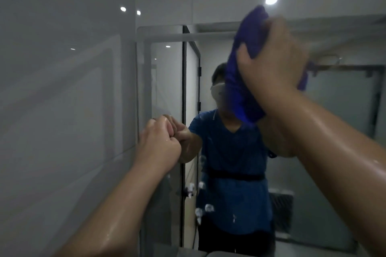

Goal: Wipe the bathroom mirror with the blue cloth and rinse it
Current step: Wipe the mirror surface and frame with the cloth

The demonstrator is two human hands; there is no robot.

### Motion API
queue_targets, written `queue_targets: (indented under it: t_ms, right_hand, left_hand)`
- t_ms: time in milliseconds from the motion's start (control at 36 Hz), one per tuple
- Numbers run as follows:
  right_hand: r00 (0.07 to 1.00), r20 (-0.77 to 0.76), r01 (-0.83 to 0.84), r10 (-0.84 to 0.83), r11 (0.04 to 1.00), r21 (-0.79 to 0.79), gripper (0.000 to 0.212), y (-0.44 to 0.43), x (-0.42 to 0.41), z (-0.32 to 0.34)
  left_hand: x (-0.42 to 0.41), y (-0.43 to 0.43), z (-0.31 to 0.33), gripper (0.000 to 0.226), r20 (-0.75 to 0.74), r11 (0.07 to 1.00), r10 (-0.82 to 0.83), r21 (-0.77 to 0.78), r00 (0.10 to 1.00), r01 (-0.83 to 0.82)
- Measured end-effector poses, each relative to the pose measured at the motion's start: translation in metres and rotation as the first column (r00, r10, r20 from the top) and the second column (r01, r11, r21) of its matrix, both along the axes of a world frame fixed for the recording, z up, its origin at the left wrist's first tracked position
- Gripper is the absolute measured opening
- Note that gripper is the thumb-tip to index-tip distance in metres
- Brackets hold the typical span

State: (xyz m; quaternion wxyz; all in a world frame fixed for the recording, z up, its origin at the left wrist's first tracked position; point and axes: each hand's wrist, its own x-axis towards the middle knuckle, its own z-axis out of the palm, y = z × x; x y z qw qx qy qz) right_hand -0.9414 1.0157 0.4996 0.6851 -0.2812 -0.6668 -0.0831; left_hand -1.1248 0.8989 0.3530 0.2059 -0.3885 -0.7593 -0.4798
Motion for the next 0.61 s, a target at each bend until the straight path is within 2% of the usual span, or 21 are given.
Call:
queue_targets:
  t_ms: [139,222,306,472,556,611]
  right_hand:
    - [1.000,0.007,-0.005,0.005,0.996,0.092,0.051,-0.006,-0.025,-0.004]
    - [0.995,0.101,-0.012,0.003,0.997,0.082,0.055,-0.004,-0.026,-0.034]
    - [0.967,0.247,0.039,-0.057,0.996,0.079,0.059,-0.009,-0.031,-0.091]
    - [0.885,0.465,-0.022,0.003,0.999,0.035,0.065,-0.030,-0.048,-0.220]
    - [0.810,0.580,-0.096,0.088,0.995,-0.017,0.066,-0.037,-0.061,-0.286]
    - [0.722,0.678,-0.131,0.140,0.989,-0.064,0.069,-0.041,-0.065,-0.332]
  left_hand:
    - [-0.006,0.000,0.000,0.032,0.063,0.998,-0.056,-0.024,0.996,0.058]
    - [-0.013,-0.001,0.002,0.032,0.086,0.994,-0.109,0.028,0.990,0.107]
    - [-0.011,0.000,0.004,0.034,0.079,0.994,-0.112,0.011,0.991,0.111]
    - [-0.010,-0.001,0.001,0.030,0.083,0.992,-0.127,0.027,0.988,0.125]
    - [-0.016,0.002,-0.002,0.035,0.072,0.995,-0.103,0.021,0.992,0.101]
    - [-0.018,0.005,-0.004,0.039,0.061,0.994,-0.104,0.039,0.993,0.102]
